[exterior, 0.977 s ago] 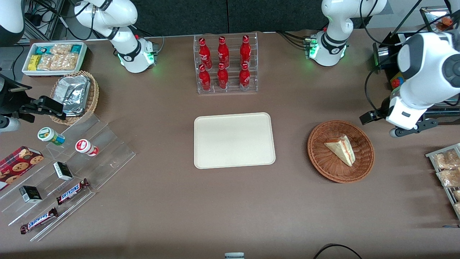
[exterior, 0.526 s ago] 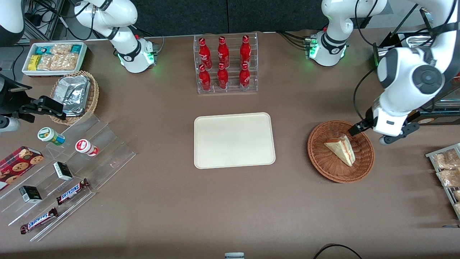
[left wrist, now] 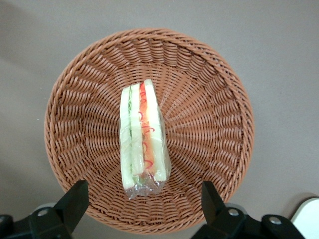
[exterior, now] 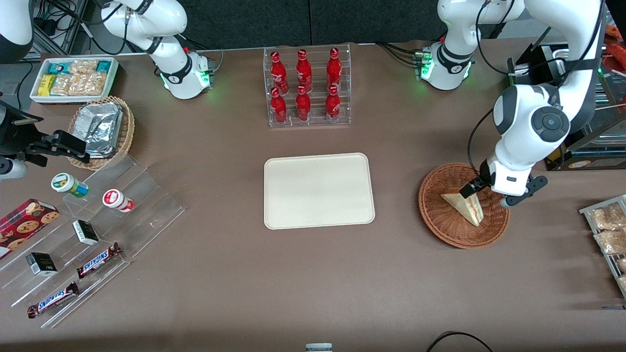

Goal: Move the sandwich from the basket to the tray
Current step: 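Lower the open left gripper around the wrapped sandwich and close it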

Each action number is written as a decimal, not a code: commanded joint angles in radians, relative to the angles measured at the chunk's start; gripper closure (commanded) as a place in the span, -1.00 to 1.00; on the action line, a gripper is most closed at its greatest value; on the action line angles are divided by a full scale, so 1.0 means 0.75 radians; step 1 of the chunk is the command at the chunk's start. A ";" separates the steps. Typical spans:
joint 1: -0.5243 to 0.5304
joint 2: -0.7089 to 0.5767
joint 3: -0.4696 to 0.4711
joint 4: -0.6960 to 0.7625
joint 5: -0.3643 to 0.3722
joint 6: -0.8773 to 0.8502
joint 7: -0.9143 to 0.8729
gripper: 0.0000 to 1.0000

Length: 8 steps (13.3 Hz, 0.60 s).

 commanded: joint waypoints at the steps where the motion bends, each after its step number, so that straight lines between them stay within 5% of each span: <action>1: -0.001 0.039 -0.002 -0.004 0.022 0.027 -0.036 -1.00; 8: 0.015 0.135 -0.002 -0.006 0.018 0.149 -0.128 -1.00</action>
